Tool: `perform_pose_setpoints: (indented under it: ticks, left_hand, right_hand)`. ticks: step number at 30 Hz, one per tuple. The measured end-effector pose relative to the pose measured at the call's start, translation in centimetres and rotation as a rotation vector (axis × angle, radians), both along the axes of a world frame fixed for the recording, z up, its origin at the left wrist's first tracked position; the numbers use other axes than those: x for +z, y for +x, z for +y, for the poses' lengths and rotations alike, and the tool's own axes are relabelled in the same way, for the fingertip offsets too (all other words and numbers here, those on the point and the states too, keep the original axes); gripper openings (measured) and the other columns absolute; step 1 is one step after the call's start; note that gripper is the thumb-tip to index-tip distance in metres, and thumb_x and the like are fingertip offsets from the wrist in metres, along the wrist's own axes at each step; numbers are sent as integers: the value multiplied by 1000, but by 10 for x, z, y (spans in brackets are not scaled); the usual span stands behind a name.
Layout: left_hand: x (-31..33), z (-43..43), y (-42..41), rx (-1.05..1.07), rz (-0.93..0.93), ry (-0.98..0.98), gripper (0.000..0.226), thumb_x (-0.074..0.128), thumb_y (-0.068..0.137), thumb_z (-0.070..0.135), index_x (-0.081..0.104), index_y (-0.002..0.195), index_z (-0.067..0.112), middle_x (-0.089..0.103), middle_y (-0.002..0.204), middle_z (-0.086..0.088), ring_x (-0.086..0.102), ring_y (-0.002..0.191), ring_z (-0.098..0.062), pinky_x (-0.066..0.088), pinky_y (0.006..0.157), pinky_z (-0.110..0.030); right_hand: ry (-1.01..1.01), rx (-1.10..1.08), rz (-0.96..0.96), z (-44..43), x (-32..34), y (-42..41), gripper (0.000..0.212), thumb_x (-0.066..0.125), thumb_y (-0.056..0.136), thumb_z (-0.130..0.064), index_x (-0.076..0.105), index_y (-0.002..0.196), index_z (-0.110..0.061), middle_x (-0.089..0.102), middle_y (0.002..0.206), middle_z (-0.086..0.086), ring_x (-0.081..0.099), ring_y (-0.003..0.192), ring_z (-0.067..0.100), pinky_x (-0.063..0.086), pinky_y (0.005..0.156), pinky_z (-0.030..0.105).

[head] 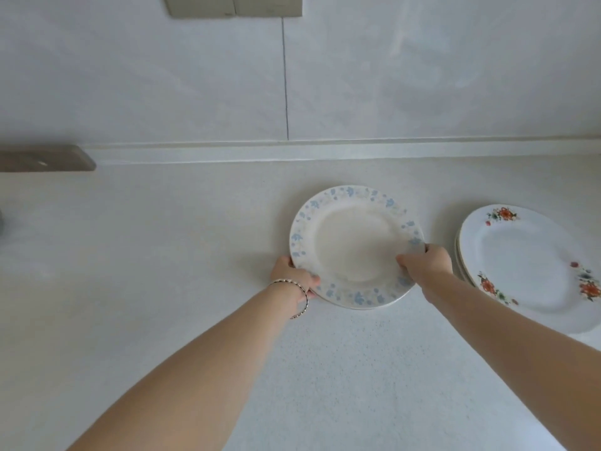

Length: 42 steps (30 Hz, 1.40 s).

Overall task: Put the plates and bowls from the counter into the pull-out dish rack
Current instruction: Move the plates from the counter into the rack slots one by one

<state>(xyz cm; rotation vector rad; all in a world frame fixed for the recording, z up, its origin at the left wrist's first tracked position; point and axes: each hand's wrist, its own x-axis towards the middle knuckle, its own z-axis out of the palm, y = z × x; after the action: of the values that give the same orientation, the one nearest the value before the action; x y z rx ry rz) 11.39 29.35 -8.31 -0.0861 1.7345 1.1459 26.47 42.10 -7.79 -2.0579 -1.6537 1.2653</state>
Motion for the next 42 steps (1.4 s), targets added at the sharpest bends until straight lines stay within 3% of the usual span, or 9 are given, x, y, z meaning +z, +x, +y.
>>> perform_pose_setpoints:
  ticks: [11,16,21,24,27,30,35,38,42]
  left_hand:
    - [61,-221,-34,82,157,72,39,59,77,-19,43,100,9,54,89,-3,56,98,-28,54,77,-39]
    - [93,-365,-55,102,239,57,38,59,77,-19,45,100,8,56,104,-11,57,95,-29,54,76,-39]
    - [116,-497,-71,133,203,-6,33,56,79,-20,46,79,11,58,101,-13,61,81,-28,55,73,-39]
    - [123,-562,-80,121,164,-83,29,56,79,-21,56,97,2,63,113,-18,63,91,-32,54,76,-39]
    - [122,-611,-88,163,142,-162,50,54,80,-22,52,125,-1,61,125,-19,61,109,-34,54,76,-38]
    - [120,-646,-93,215,138,-244,47,54,81,-21,52,124,-5,59,127,-22,60,113,-36,55,79,-39]
    - [102,-691,-103,265,117,-366,49,56,82,-17,46,129,-5,57,128,-23,59,115,-36,54,81,-37]
    - [87,-716,-117,251,74,-442,48,55,83,-17,44,129,-8,57,127,-25,60,113,-36,54,87,-38]
    - [63,-748,-157,149,-24,-493,38,53,85,-17,49,122,-15,65,91,-22,64,91,-32,54,83,-40]
  right_hand:
    - [20,337,116,-195,63,-27,24,61,82,-7,59,105,1,62,94,12,55,82,25,42,55,25]
    - [-13,415,170,-328,89,-50,27,62,82,-6,59,107,3,62,91,12,56,80,26,42,51,24]
    - [-63,494,180,-445,102,-74,31,61,81,-6,60,110,4,62,97,14,57,83,25,43,53,25]
    - [-115,572,179,-500,100,-89,33,63,80,-9,60,109,5,66,100,16,60,83,27,46,55,26]
    - [-150,637,162,-545,91,-108,36,65,79,-11,61,111,5,67,103,19,61,80,26,46,50,24]
    - [-191,707,137,-577,81,-126,38,66,78,-13,60,110,6,64,91,14,58,71,23,43,39,17]
    - [-225,799,117,-621,50,-150,42,67,78,-16,60,115,2,68,100,14,65,89,28,55,68,31]
    - [-252,807,89,-650,33,-164,46,67,80,-14,54,121,3,65,110,17,59,90,25,49,70,29]
    - [-353,757,26,-688,4,-187,55,67,82,-19,43,126,3,57,121,17,58,104,30,51,82,33]
